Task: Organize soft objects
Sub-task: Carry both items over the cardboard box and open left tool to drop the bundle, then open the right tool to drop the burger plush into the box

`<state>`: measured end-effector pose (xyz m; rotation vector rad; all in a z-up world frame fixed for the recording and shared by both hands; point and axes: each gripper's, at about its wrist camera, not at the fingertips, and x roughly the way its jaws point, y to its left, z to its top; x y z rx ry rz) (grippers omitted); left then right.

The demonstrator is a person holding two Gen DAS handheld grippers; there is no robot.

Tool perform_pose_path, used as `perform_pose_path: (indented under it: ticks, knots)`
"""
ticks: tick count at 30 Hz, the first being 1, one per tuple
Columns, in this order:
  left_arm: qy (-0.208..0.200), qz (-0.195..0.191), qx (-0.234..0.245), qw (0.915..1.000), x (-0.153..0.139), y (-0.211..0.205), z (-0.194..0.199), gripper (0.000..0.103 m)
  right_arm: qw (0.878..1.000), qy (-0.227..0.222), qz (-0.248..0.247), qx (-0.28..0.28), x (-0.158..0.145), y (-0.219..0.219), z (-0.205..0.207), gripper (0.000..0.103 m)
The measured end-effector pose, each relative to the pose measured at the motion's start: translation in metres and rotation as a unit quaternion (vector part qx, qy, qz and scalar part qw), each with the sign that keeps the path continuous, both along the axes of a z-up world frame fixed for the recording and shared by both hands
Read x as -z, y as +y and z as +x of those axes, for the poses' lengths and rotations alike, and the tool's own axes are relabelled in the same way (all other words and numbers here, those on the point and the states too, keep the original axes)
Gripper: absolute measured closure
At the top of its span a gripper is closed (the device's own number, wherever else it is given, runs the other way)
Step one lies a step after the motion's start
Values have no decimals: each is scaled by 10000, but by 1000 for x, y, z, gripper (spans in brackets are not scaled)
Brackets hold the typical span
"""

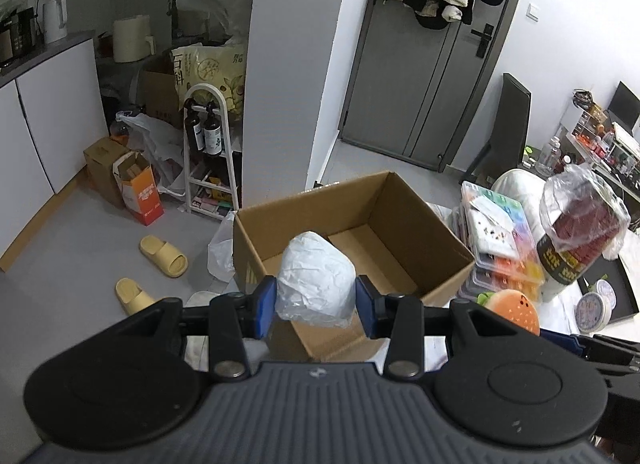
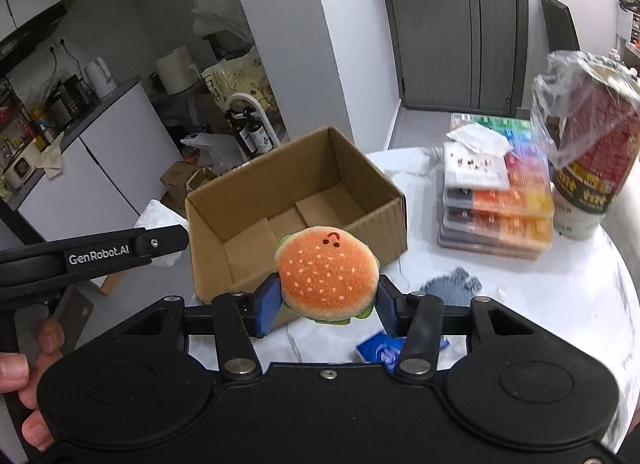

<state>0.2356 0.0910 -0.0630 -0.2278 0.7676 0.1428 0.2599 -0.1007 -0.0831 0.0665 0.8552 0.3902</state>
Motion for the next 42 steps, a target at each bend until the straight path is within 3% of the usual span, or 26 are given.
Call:
perform_pose_path:
  ticks: [12,27,32,42]
  knots:
    - [245,-239,-52,9994,17,7,44,62,9999,32,111,86,-2,5,44,54]
    - [648,-440,-66,9969,44,11,73,59,9997,195,42,163,12,10,66,54]
    - [529,-449,-62,9976,37,13,72,50,9995,228,113,169,16,11,68,54]
    - [422,-345,-229,9982,24,22,51,49,9992,355,180,90,24,23,77,54]
